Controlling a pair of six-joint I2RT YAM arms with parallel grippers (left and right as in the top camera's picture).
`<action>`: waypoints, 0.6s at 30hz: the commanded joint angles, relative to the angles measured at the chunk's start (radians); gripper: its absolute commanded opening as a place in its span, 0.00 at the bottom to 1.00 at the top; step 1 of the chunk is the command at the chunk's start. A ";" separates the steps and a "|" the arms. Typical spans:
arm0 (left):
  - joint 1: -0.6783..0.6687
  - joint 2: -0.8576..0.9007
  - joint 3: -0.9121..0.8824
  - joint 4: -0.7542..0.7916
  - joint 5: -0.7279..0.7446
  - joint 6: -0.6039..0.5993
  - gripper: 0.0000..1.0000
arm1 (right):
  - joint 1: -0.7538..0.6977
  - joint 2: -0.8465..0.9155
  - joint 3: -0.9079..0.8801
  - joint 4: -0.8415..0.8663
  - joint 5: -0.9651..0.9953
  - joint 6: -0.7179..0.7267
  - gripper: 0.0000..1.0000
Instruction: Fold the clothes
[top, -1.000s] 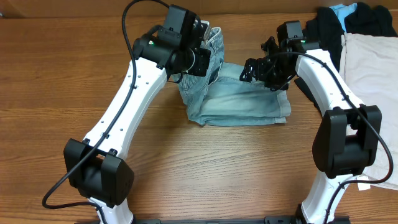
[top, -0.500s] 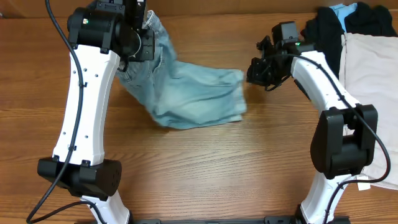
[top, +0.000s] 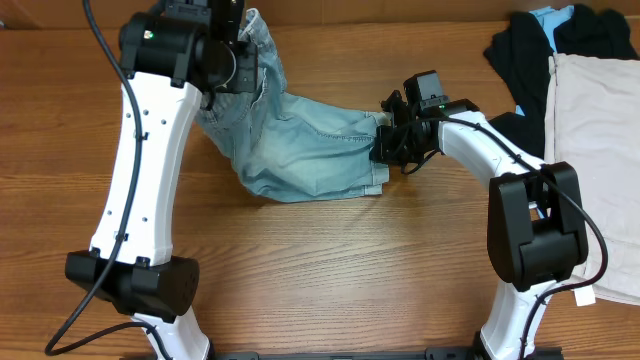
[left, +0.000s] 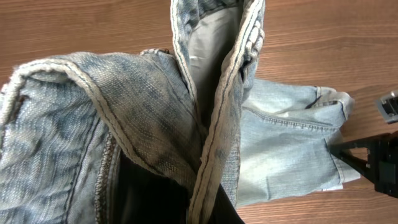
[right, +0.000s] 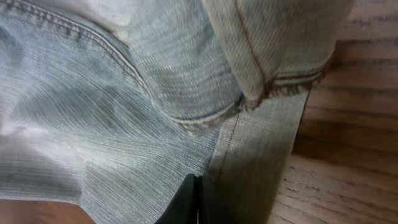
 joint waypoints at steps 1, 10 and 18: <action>-0.023 0.044 0.031 0.012 0.037 -0.014 0.04 | -0.004 0.019 -0.002 0.008 0.002 -0.006 0.04; -0.154 0.171 0.032 0.058 0.155 -0.056 0.04 | -0.008 0.044 -0.002 -0.008 0.097 -0.006 0.04; -0.306 0.175 0.032 0.169 0.161 -0.089 0.04 | -0.008 0.044 -0.002 -0.008 0.116 -0.006 0.04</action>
